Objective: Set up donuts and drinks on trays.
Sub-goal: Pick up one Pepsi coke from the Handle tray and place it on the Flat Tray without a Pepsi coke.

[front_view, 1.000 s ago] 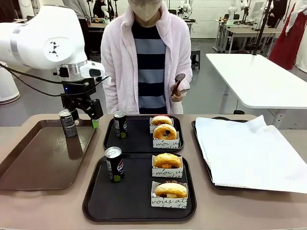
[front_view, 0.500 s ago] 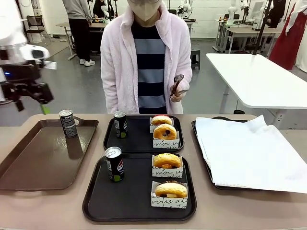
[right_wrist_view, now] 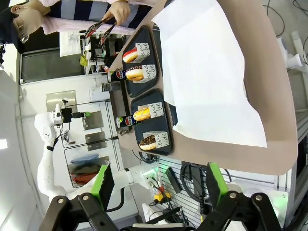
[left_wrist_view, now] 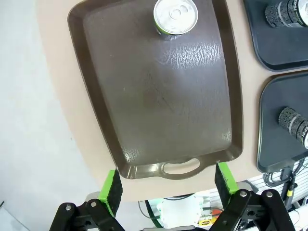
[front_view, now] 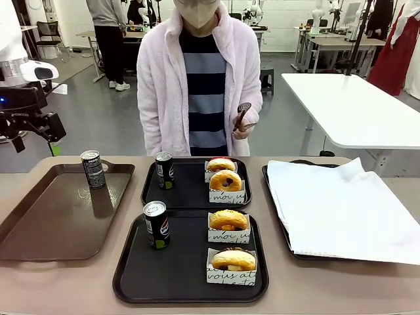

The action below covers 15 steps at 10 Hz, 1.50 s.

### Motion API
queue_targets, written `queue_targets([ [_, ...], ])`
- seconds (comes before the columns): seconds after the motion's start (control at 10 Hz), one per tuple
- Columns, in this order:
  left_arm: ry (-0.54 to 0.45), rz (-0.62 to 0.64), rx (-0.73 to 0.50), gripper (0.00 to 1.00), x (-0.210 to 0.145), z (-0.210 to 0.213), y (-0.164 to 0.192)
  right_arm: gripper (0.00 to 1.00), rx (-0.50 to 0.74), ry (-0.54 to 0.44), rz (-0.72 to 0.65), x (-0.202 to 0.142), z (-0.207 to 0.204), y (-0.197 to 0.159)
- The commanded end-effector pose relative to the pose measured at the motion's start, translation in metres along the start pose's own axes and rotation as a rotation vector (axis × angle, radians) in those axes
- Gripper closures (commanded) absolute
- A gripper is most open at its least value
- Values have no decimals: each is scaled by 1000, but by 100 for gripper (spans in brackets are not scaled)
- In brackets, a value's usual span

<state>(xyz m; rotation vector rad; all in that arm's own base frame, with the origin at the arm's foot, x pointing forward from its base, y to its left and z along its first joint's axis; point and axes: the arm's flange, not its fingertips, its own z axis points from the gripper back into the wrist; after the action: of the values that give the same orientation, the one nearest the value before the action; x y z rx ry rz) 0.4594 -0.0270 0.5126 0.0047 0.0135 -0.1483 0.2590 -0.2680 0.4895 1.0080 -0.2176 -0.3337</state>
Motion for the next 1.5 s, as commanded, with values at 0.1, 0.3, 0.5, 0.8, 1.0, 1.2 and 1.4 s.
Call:
queue_targets([
  [0.1, 55, -28, -232, 0, 0, 6, 26, 0, 20, -6, 4, 1, 1, 1],
  [0.3, -79, -109, -774, 0, -38, 17, 118, 0, 20, -6, 4, 1, 1, 1],
  [0.5, -269, -183, -1181, 0, -70, 13, 199, 0, 20, -6, 4, 1, 1, 1],
  [0.8, -382, -53, -1481, 0, -94, -18, 277, 0, 20, -6, 4, 1, 1, 1],
  [1.0, -265, 12, -1550, 0, -87, -46, 288, 0, 20, -6, 4, 1, 1, 1],
  [1.2, -170, 83, -1531, 0, -79, -69, 286, 0, 20, -6, 4, 1, 1, 1],
  [1.4, -129, 131, -1476, 0, -76, -76, 287, 0, 20, -6, 4, 1, 1, 1],
])
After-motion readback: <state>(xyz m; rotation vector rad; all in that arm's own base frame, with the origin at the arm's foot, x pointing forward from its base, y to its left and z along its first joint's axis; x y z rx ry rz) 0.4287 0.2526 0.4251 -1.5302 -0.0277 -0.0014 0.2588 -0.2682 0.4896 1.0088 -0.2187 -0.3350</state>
